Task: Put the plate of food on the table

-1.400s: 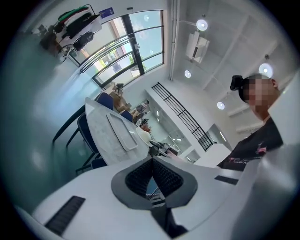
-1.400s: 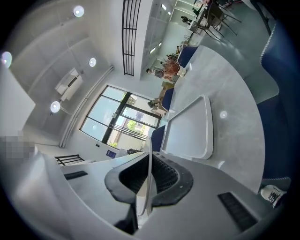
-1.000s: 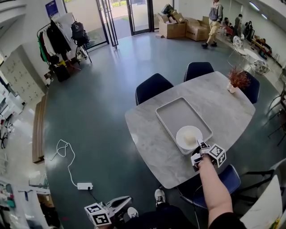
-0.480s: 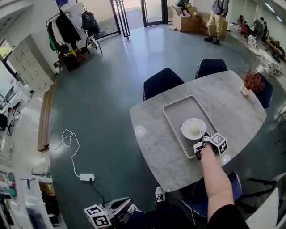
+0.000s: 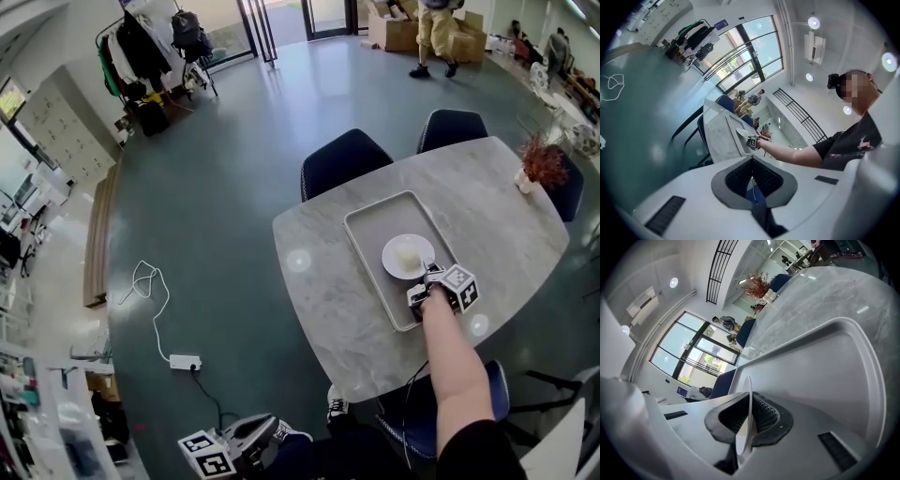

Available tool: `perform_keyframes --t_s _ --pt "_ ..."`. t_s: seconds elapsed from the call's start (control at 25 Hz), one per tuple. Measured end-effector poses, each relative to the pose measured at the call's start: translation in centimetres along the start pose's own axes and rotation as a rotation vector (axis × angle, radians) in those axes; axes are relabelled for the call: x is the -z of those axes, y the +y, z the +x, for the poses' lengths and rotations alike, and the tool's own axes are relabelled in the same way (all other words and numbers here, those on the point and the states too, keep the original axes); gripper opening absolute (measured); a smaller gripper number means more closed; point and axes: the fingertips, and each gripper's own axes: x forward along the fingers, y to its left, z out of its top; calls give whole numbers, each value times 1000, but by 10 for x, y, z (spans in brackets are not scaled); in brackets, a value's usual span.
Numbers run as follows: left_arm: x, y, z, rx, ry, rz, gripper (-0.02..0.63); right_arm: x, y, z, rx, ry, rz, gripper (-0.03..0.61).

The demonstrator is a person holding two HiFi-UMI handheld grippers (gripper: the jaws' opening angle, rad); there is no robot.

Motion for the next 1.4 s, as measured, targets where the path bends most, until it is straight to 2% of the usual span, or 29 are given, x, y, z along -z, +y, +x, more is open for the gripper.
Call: perform_keyframes --t_s 0.28,0.6,0.92,1.24,1.4 --pt "-1 6 9 17 13 -17 6 0 0 10 24 7 -39 21" --pt "6 6 14 33 18 -28 6 1 -9 13 102 92 -178 26" --pt "7 4 8 33 15 -37 6 -1 -25 13 269 194 -395 66" --pt "9 7 -2 38 4 -42 6 -10 -31 -1 323 151 -454 65" --pt "7 9 -8 49 4 -30 6 -13 -27 -13 303 116 -473 60"
